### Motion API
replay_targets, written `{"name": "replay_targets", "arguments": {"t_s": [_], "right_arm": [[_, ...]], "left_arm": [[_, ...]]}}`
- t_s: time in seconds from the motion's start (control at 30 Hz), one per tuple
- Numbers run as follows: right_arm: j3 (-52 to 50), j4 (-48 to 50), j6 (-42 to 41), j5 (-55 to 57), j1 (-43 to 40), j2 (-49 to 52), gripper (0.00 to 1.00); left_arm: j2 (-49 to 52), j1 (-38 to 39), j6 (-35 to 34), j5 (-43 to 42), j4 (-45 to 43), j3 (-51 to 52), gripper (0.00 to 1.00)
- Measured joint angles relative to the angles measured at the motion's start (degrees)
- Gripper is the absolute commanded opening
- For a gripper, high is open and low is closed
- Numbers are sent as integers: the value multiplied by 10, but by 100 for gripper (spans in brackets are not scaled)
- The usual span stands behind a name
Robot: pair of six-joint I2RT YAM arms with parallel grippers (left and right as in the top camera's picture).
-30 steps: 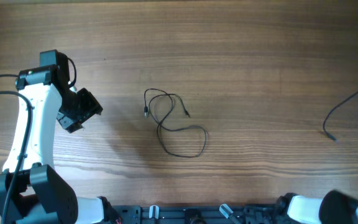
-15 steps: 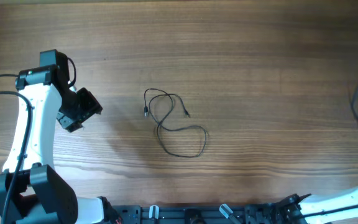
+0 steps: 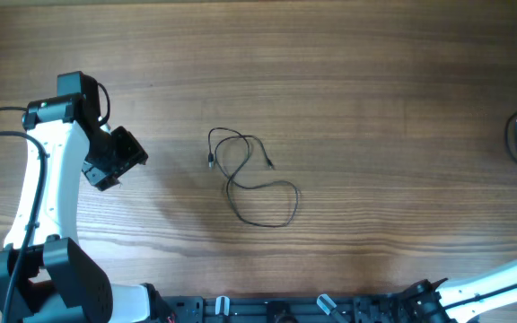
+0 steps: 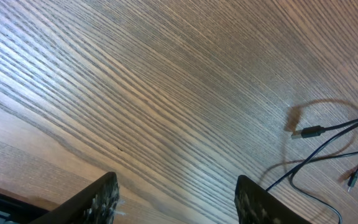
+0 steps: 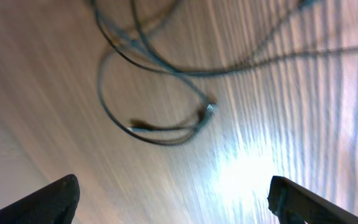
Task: Untangle cables
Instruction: 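Bring the right gripper back to the remaining cable and grasp it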
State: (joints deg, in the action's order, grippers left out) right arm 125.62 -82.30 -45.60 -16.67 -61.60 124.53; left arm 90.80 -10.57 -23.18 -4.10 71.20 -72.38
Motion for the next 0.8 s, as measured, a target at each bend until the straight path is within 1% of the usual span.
{"name": "replay_targets", "arguments": {"t_s": [0.13, 0.17, 0.2, 0.23, 0.33, 0.43, 0.53, 0.6, 0.63, 0.7, 0.8], "right_arm": [[0, -22, 52, -5, 31, 0, 99], [0, -30, 81, -16, 60, 0, 100], [0, -38, 141, -38, 95, 0, 100], [0, -39, 170, -51, 115, 0, 100], [-1, -55, 289, -108, 191, 0, 100], [-2, -73, 397, -157, 299, 0, 100], [-3, -94, 475, -170, 402, 0, 100], [-3, -94, 501, -162, 454, 0, 100], [-3, -94, 519, -144, 507, 0, 99], [-3, -94, 540, -125, 567, 0, 100], [-3, -94, 587, -98, 683, 0, 100]], "left_arm": [[0, 0, 0, 0, 0, 0, 61], [0, 0, 0, 0, 0, 0, 61], [0, 0, 0, 0, 0, 0, 60], [0, 0, 0, 0, 0, 0, 59], [0, 0, 16, -11, -3, 0, 60], [0, 0, 53, -58, -12, 0, 61], [0, 0, 80, -83, -14, 0, 64], [0, 0, 97, -92, -14, 0, 64], [0, 0, 102, -94, -15, 0, 64], [0, 0, 114, -98, -18, 0, 65], [0, 0, 121, -100, -20, 0, 66]]}}
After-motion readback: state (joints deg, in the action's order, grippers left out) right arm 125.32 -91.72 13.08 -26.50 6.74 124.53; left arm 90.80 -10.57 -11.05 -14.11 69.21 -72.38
